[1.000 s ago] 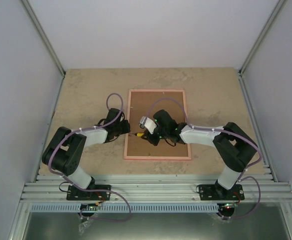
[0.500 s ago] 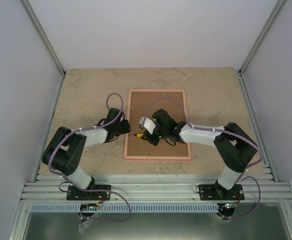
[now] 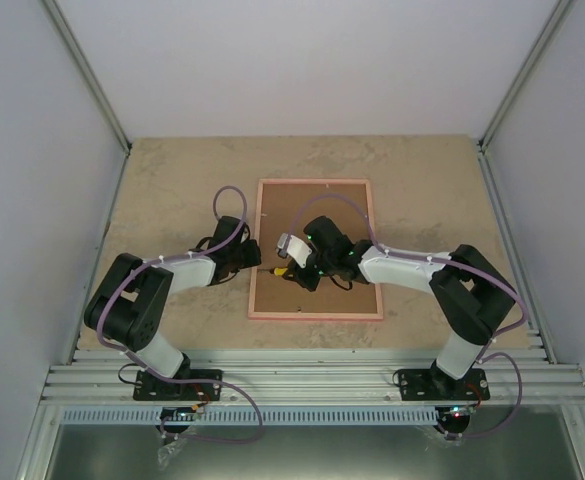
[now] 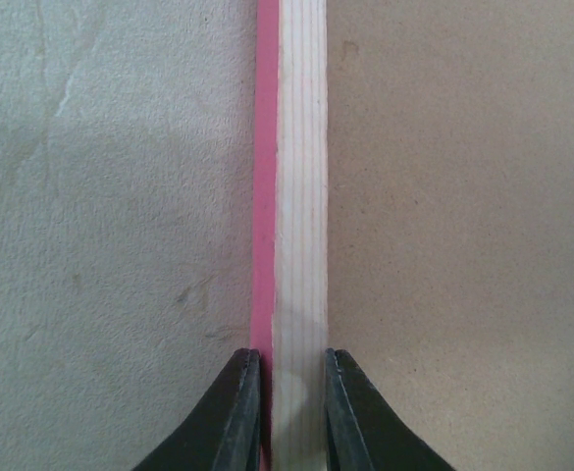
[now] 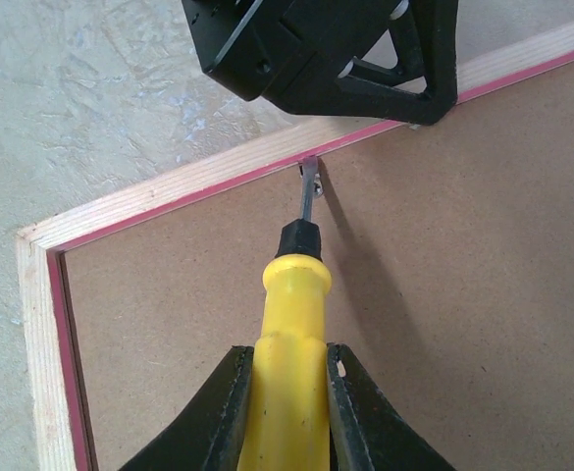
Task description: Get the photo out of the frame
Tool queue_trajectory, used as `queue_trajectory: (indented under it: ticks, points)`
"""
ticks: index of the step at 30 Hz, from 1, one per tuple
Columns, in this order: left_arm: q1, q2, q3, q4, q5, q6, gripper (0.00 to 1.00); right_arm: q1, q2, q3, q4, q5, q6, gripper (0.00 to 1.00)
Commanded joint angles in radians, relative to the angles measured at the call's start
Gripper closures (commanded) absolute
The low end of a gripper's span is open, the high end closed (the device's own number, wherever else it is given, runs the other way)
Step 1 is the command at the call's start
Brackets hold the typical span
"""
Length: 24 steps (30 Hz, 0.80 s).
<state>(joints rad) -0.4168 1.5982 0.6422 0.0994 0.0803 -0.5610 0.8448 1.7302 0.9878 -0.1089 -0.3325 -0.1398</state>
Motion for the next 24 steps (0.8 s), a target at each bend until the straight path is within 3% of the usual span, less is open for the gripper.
queue_trajectory:
  ticks: [1,14,24]
  points:
    - [-0.004,0.041,-0.01,-0.084,0.028,-0.027,0.87,0.031,-0.001,0.009,-0.085,-0.134,-0.033,0.99]
    - [-0.004,0.038,-0.009,-0.089,0.013,-0.031,0.87,0.041,-0.015,0.021,-0.14,-0.15,-0.052,1.0]
    - [-0.004,0.043,-0.011,-0.079,0.039,-0.032,0.87,0.041,-0.117,-0.038,-0.019,-0.045,-0.001,1.0]
